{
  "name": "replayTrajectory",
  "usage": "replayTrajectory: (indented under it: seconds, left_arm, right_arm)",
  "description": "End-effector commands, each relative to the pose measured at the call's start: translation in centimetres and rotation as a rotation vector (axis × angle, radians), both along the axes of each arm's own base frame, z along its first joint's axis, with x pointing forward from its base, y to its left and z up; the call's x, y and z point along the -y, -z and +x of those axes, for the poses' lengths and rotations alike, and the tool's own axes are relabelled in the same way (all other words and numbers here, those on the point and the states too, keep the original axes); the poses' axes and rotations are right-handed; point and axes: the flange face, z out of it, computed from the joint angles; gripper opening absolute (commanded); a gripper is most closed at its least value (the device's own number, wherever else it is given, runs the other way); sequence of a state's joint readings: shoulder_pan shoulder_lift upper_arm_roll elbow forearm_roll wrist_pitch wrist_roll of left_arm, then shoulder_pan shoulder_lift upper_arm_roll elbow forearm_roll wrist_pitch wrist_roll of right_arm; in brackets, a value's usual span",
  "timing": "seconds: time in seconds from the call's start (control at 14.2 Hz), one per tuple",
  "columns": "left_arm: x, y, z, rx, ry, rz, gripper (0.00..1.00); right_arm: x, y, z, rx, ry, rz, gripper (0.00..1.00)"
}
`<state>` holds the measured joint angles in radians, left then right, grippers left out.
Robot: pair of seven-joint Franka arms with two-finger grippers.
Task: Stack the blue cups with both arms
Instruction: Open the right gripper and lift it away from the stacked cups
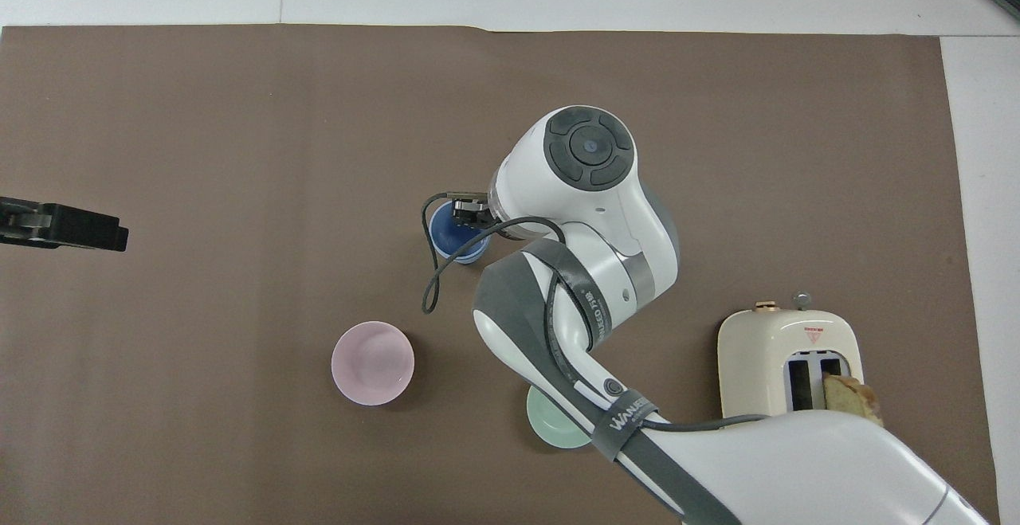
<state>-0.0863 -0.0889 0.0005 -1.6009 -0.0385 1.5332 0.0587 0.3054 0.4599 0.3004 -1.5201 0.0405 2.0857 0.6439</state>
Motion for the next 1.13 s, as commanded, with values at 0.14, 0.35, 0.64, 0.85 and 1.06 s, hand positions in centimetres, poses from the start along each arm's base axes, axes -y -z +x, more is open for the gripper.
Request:
replayTrajectory:
  seconds: [0.14, 0.35, 0.64, 0.85, 1.06]
  left_arm:
    - [-0.2, -0.4, -0.5, -0.006, -0.009, -0.013, 1.00]
    - [-0.2, -0.4, -0.5, -0.006, -0.009, -0.013, 1.00]
    - [-0.2, -0.4, -0.5, -0.006, -0.009, -0.013, 1.00]
    - [-0.2, -0.4, -0.5, -0.006, -0.009, -0.013, 1.00]
    - [-0.3, -0.4, -0.5, -0.006, -0.011, -0.011, 1.00]
  right_arm:
    - [5.7, -3.6, 2.9, 0.015, 0.047, 0.000, 1.00]
    - [11.6, -7.7, 4.6, -0.005, -0.008, -0.043, 1.00]
    - [19.6, -12.0, 5.0, 0.038, -0.081, -0.113, 1.00]
    - [23.7, -15.5, 3.8, 0.044, -0.093, -0.156, 1.00]
    - [27.5, -17.9, 2.7, 0.041, -0.104, -0.200, 1.00]
